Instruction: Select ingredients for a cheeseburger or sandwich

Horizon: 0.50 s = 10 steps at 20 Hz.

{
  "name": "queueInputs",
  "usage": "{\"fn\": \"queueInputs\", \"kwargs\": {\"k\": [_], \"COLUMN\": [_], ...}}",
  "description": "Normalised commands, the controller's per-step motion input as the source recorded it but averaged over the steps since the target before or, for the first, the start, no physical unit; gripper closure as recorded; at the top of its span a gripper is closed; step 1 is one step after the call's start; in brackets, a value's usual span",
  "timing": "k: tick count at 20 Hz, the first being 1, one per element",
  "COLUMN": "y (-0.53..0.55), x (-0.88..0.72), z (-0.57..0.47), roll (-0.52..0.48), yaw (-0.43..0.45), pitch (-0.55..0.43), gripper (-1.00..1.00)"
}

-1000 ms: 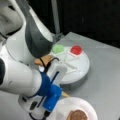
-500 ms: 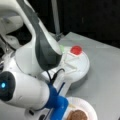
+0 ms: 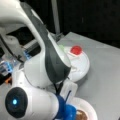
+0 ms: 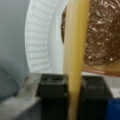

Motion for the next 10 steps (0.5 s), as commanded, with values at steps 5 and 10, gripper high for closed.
{"fn": "queueInputs", "kwargs": {"k": [5, 10], "y": [-0.22, -0.21], "x": [0.42, 0.41], "z": [-0.05, -0.03], "roll": [0.330, 0.315], "yaw": [0.250, 0.217], "pitch": [0.014, 0.031], "gripper": [1.00, 1.00]}}
